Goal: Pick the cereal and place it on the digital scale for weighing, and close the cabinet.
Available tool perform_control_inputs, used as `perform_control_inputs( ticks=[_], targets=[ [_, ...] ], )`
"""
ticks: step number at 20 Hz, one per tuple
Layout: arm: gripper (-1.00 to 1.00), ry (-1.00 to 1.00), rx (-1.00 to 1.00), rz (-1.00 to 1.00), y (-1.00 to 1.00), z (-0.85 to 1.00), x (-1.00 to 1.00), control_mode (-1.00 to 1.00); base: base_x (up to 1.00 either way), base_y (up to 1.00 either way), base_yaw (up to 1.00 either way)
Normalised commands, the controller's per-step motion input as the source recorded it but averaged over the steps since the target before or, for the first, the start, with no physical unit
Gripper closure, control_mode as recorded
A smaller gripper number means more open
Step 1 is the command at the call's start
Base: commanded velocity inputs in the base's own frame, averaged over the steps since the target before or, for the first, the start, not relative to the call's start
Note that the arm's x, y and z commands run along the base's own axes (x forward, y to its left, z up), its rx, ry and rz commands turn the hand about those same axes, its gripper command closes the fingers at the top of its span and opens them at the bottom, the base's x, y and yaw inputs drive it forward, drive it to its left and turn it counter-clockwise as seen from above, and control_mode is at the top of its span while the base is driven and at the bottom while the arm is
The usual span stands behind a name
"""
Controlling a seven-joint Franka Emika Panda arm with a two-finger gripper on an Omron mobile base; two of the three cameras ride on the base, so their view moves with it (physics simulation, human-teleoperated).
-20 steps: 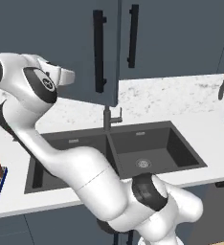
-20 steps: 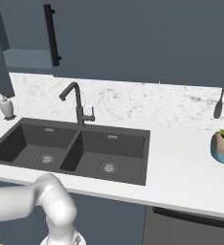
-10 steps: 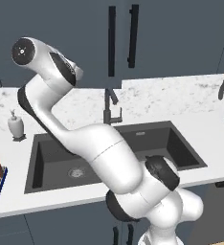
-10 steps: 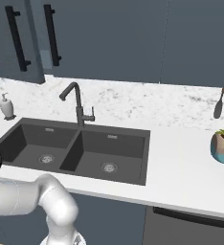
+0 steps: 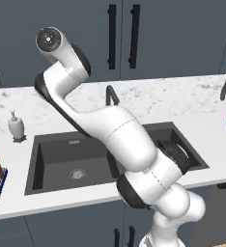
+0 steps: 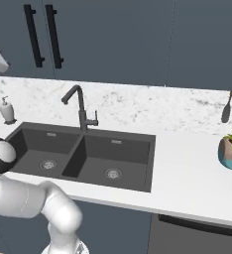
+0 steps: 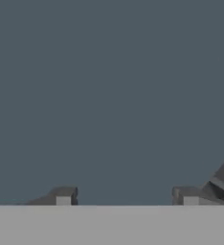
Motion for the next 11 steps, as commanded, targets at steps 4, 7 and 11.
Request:
perform_control_inputs(
  ticks=[4, 7, 11],
  targets=[
    [-1.00, 0.00, 0.25, 0.00, -1.00, -0.01, 1.00, -1.00, 0.00, 0.00, 0.00],
    [-1.00, -0.12, 0.29, 0.00, -1.00, -0.34, 0.67, -1.00, 0.00, 0.00, 0.00],
    [-1.00, -0.33, 0.34, 0.01, -1.00, -0.81, 0.43, -1.00, 0.00, 0.00, 0.00]
  ],
)
